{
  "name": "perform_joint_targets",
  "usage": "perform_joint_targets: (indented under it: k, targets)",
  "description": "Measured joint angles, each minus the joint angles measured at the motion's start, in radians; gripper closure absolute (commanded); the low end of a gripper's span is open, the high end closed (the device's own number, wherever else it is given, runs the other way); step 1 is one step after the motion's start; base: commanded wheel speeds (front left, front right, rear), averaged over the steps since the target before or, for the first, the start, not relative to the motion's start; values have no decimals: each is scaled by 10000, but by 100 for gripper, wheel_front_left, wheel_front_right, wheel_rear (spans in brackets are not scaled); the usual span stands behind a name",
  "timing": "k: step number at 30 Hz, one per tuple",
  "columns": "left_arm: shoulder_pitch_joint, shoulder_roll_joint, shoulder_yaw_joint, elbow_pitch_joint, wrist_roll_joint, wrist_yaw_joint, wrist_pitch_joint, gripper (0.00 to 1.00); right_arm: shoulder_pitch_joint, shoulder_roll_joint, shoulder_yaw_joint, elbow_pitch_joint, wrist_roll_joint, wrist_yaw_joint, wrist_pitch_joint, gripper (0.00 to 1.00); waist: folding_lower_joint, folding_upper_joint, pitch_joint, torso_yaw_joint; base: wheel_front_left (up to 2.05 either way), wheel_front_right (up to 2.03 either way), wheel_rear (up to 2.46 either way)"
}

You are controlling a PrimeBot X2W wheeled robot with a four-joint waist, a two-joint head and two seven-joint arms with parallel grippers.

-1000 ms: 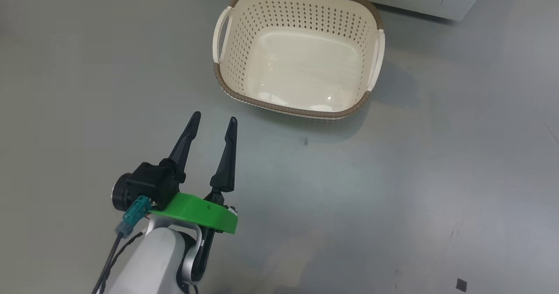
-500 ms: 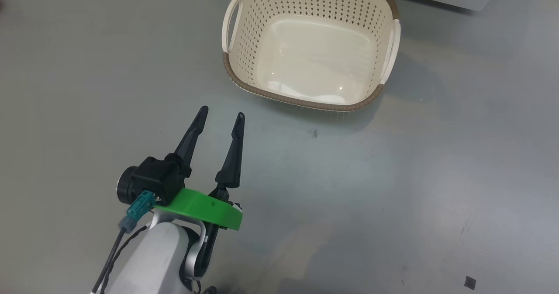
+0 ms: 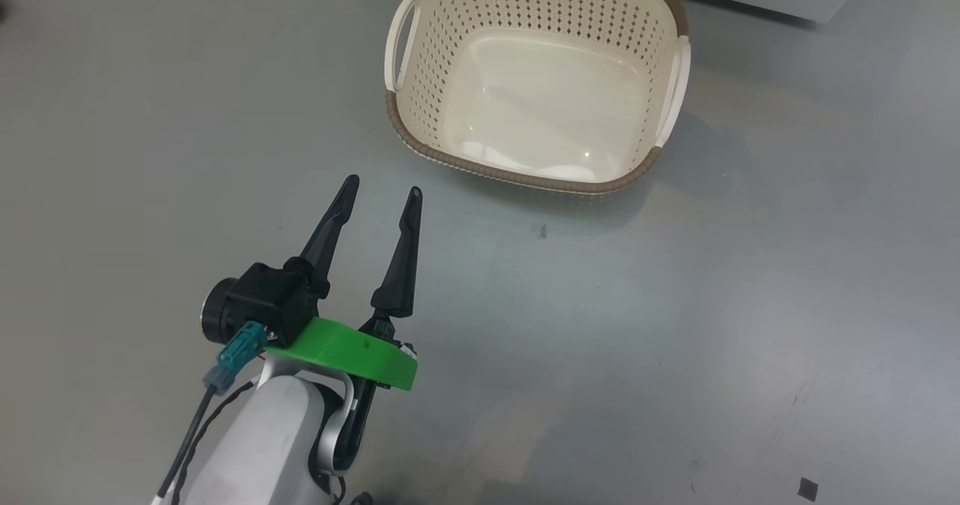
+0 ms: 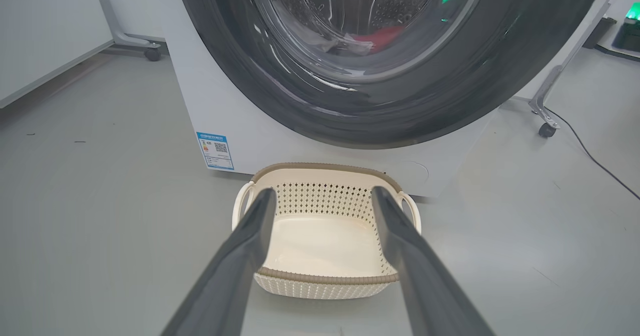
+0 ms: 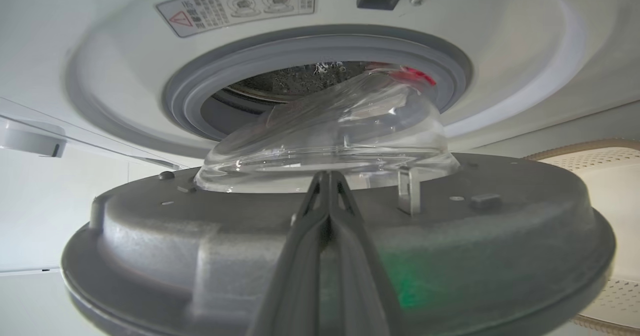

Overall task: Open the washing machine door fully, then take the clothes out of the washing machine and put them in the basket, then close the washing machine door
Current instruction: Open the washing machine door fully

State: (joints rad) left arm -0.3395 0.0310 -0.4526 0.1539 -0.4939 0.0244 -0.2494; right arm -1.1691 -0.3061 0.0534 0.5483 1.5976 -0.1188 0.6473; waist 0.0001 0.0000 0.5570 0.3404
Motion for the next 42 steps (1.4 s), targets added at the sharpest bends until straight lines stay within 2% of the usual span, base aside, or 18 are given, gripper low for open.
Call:
perform_joint_targets:
  k: [6,23,33,42]
  targets:
    - [-1,0,17,25,0,17,0,0,105,21,190,424,127,-67,512,100,0,0,-221,-19,0,0,0]
    - [27,0,107,341,4,67,0,0,1373,585,631,1166,385,-73,1358,100,0,0,-1148,-167,0,0,0]
    - [350,4,203,453,17,67,0,0,2026,1361,986,1338,583,-75,1735,100,-1,0,-1968,-233,0,0,0]
    - [523,8,217,441,127,56,0,0,2491,1682,1294,1363,591,-75,1856,100,-1,0,-2491,-320,0,0,0]
